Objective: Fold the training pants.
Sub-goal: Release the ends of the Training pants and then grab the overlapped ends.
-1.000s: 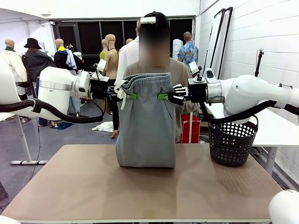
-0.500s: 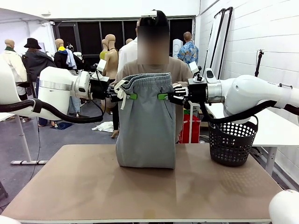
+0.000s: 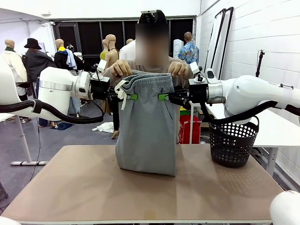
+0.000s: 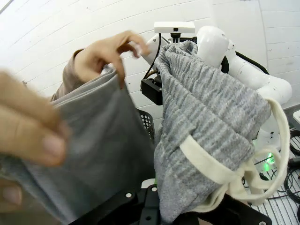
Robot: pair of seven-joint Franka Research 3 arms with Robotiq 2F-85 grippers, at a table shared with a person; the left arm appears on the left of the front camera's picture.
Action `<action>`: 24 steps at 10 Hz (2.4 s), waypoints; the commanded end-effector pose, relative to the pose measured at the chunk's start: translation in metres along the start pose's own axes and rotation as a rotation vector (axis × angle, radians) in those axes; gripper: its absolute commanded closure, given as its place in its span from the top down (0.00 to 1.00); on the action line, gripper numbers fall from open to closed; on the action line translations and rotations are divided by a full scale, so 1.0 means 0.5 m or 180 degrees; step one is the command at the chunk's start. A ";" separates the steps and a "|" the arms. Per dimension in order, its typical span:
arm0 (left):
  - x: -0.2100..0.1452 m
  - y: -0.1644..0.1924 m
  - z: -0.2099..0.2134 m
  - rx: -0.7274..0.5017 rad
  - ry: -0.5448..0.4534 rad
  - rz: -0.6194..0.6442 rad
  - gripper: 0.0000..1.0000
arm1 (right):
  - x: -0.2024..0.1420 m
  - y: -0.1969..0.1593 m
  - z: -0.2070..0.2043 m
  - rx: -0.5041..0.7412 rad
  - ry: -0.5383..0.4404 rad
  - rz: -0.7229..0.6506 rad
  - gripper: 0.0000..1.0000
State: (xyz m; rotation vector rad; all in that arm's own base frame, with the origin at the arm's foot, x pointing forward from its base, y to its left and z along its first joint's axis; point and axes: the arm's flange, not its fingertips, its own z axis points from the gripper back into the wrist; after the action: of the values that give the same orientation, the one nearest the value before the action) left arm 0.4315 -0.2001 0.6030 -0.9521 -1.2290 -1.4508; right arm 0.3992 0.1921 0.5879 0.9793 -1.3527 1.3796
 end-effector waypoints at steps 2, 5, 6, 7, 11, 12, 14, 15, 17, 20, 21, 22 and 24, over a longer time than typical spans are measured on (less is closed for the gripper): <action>0.004 -0.005 0.002 0.0047 -0.0069 -0.0063 0.00 | 0.006 0.002 -0.002 -0.0006 0.0001 0.0012 0.00; 0.004 -0.005 0.002 0.0047 -0.0069 -0.0063 0.00 | 0.006 0.002 -0.002 -0.0006 0.0001 0.0012 0.00; 0.004 -0.005 0.002 0.0047 -0.0069 -0.0063 0.00 | 0.006 0.002 -0.002 -0.0006 0.0001 0.0012 0.00; 0.004 -0.005 0.002 0.0047 -0.0069 -0.0063 0.00 | 0.006 0.002 -0.002 -0.0006 0.0001 0.0012 0.00; 0.004 -0.005 0.002 0.0047 -0.0069 -0.0063 0.00 | 0.006 0.002 -0.002 -0.0006 0.0001 0.0012 0.00; 0.004 -0.005 0.002 0.0047 -0.0069 -0.0063 0.00 | 0.006 0.002 -0.002 -0.0006 0.0001 0.0012 0.00; 0.004 -0.005 0.002 0.0047 -0.0069 -0.0063 0.00 | 0.006 0.002 -0.002 -0.0006 0.0001 0.0012 0.00; 0.004 -0.005 0.002 0.0047 -0.0069 -0.0063 0.00 | 0.006 0.002 -0.002 -0.0006 0.0001 0.0012 0.00; 0.004 -0.005 0.002 0.0047 -0.0069 -0.0063 0.00 | 0.006 0.002 -0.002 -0.0006 0.0001 0.0012 0.00; 0.004 -0.005 0.002 0.0047 -0.0069 -0.0063 0.00 | 0.006 0.002 -0.002 -0.0006 0.0001 0.0012 0.00; 0.004 -0.005 0.002 0.0047 -0.0069 -0.0063 0.00 | 0.006 0.002 -0.002 -0.0006 0.0001 0.0012 0.00; 0.004 -0.005 0.002 0.0047 -0.0069 -0.0063 0.00 | 0.006 0.002 -0.002 -0.0006 0.0001 0.0012 0.00; 0.004 -0.005 0.002 0.0047 -0.0069 -0.0063 0.00 | 0.006 0.002 -0.002 -0.0006 0.0001 0.0012 0.00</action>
State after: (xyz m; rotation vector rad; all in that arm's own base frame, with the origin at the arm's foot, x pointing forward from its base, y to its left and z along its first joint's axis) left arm 0.4307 -0.2001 0.6036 -0.9511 -1.2304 -1.4514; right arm 0.3992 0.1921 0.5879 0.9793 -1.3526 1.3797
